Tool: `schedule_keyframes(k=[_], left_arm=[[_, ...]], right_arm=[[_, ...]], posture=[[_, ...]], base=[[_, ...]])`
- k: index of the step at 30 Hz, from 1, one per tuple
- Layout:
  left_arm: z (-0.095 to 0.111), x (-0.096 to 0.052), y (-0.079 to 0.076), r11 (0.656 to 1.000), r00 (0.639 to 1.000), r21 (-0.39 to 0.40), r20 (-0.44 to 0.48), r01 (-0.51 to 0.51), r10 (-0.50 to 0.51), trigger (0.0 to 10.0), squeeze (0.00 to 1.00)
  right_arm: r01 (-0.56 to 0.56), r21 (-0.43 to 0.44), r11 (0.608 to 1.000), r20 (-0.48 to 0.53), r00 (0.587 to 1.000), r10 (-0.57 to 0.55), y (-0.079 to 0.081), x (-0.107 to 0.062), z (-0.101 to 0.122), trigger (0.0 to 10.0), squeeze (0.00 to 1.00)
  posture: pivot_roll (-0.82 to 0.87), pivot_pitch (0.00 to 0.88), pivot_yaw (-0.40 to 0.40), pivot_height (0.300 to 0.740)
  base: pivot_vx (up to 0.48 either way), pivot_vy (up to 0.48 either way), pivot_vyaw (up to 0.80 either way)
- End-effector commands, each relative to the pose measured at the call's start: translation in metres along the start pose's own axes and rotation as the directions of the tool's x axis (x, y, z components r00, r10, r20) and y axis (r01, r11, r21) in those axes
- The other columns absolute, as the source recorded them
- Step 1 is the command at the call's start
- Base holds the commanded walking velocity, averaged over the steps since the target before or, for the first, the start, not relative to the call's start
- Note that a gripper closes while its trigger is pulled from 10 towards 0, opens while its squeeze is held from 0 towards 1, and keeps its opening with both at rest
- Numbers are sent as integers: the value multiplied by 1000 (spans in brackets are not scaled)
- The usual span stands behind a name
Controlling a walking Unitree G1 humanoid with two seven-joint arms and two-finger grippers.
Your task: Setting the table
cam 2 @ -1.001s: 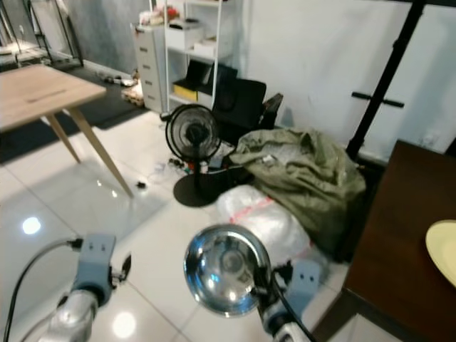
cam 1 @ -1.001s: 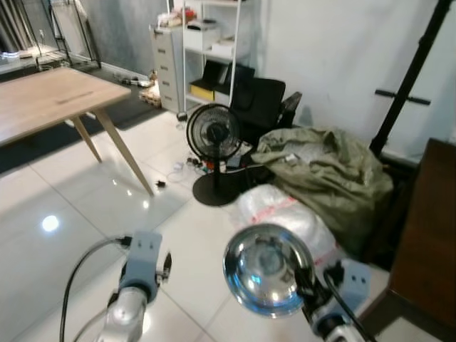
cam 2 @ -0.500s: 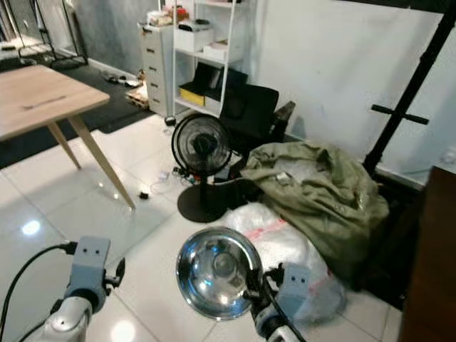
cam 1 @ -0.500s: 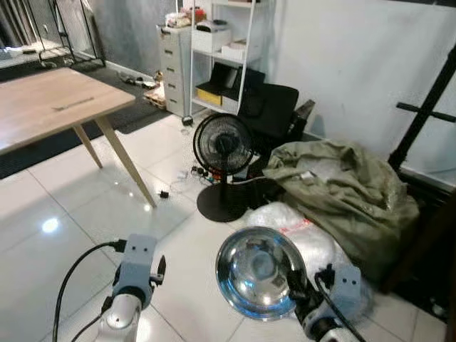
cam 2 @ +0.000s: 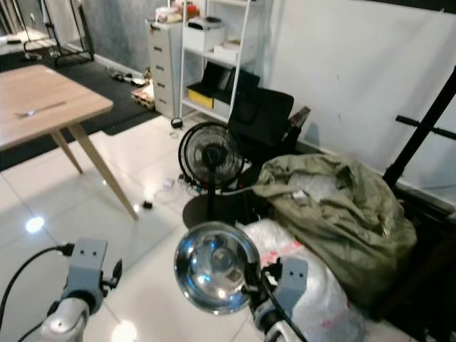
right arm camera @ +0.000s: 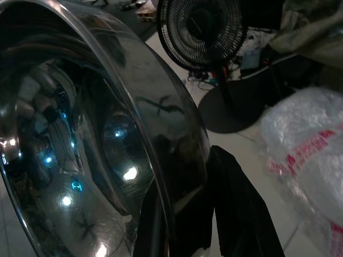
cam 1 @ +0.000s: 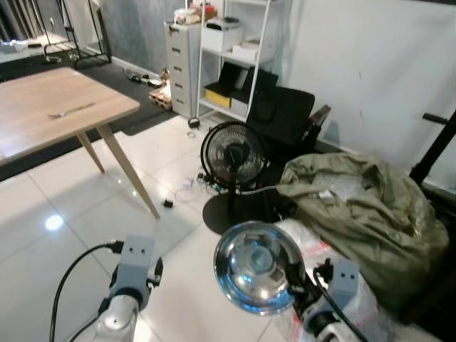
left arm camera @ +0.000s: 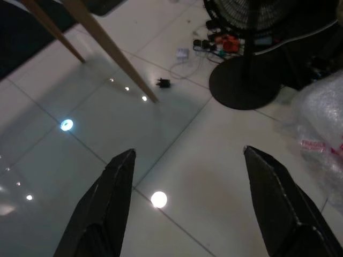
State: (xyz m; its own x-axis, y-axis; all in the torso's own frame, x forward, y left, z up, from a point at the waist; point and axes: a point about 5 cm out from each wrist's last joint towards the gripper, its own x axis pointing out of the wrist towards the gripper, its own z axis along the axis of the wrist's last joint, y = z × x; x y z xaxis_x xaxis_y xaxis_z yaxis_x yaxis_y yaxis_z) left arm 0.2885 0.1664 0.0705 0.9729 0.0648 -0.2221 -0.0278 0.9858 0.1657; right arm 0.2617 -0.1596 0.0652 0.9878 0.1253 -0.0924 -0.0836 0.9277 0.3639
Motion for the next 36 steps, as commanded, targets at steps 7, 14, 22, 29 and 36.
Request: schedule_keyframes(k=[7, 14, 22, 29, 36], left_arm=[[-4, -1, 1, 1000, 1000, 14, -13, -4, 4, 10000, 0], [-1, -2, -2, 999, 1000, 22, 10, 26, -26, 10000, 0], [2, -6, -10, 997, 997, -10, 25, 77, -77, 10000, 0], [4, -6, -15, 995, 994, -13, 33, 104, -103, 10000, 0], [4, -6, -15, 995, 995, -4, 31, 98, -97, 10000, 0]], right_arm=[[-3, 1, 1000, 17, 1000, 3, 0, 0, 2, 10000, 0], [-11, 16, 1000, 44, 999, 10, 2, 3, 9, 10000, 0], [-25, 22, 999, 70, 997, 23, 4, 6, 16, 10000, 0], [-50, 31, 998, 88, 995, 47, 8, 8, 20, 10000, 0], [-69, 45, 997, 101, 993, 64, 10, 8, 22, 10000, 0]], posture=[[21, 42, 59, 740], [24, 39, 60, 740], [28, 33, 59, 740], [27, 27, 59, 740], [25, 23, 62, 740]], base=[[480, 0, 0], [206, 0, 229], [0, 0, 800], [0, 0, 800], [0, 0, 800]])
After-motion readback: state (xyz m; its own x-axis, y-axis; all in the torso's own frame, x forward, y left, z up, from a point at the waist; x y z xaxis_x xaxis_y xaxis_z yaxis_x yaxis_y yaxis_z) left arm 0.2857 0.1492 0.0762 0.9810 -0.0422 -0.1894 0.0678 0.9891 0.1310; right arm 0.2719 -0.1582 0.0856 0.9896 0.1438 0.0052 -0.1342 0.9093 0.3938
